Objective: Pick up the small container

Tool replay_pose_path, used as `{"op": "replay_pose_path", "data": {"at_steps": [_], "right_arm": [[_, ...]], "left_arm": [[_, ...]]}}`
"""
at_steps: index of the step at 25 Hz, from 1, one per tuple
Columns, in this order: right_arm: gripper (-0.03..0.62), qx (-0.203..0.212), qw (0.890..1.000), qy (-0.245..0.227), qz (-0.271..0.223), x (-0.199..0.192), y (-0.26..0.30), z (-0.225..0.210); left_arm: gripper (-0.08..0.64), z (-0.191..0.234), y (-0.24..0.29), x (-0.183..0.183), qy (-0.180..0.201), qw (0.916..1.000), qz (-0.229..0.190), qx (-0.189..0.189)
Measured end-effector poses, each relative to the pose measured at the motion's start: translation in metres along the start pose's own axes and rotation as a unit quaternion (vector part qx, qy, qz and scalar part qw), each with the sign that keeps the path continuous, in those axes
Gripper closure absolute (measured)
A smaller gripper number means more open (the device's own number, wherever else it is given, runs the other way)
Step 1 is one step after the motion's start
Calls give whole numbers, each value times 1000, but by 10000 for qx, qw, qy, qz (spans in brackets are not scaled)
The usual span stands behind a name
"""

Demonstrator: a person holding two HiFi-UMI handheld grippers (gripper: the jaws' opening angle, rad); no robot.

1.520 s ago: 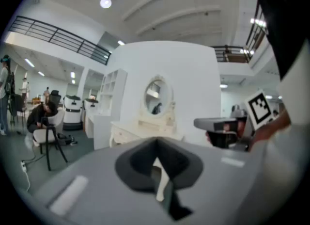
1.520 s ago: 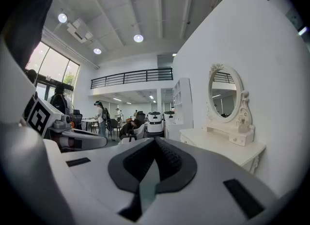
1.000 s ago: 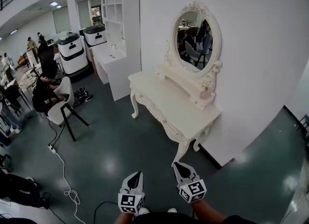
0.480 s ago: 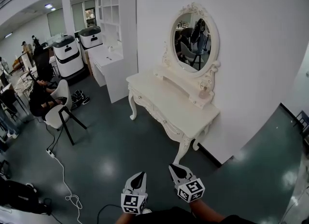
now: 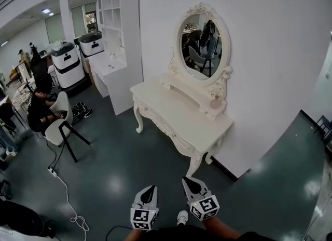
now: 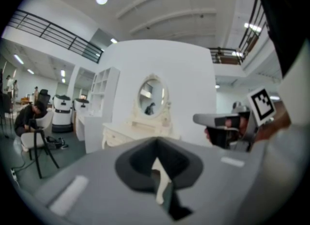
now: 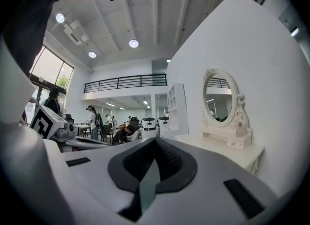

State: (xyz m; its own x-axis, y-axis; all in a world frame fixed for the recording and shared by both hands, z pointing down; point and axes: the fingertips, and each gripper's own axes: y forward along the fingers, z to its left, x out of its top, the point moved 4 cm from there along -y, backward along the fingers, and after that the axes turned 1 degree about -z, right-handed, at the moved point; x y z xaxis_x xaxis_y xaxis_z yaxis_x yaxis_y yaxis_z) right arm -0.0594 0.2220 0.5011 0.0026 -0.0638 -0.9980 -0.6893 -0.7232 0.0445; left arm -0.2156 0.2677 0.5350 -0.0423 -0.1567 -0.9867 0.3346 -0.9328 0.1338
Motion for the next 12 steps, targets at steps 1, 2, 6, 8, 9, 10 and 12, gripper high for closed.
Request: {"op": "replay_pose_path", "data": {"at_steps": [1,2,6,8,9,10,12], "right_arm": [[586,20,10000,-25,-33,2,2,-6],[586,49,10000,-31,-64,4,5,-11],[586,121,9997,6,-206,13,18,-36],[586,163,9996,-11,-236,17,25,-50],[586,167,9995,-25,-252,18,28,-57],[586,152,9995,-36,-274,18,30,-64],[586,99,9994,-39,-328,18,35,-79]], "left_arm": [[552,-1,5,0,-21,10000,20,14],[552,-2,11,1,-22,10000,10,20],[552,-6,42,14,84,9999,-65,-14],[552,-9,60,23,144,9998,-162,-18],[552,-10,68,26,183,9997,-181,-14],[552,-10,76,27,228,9996,-176,-14],[552,-11,90,26,312,9994,-128,-11]]}}
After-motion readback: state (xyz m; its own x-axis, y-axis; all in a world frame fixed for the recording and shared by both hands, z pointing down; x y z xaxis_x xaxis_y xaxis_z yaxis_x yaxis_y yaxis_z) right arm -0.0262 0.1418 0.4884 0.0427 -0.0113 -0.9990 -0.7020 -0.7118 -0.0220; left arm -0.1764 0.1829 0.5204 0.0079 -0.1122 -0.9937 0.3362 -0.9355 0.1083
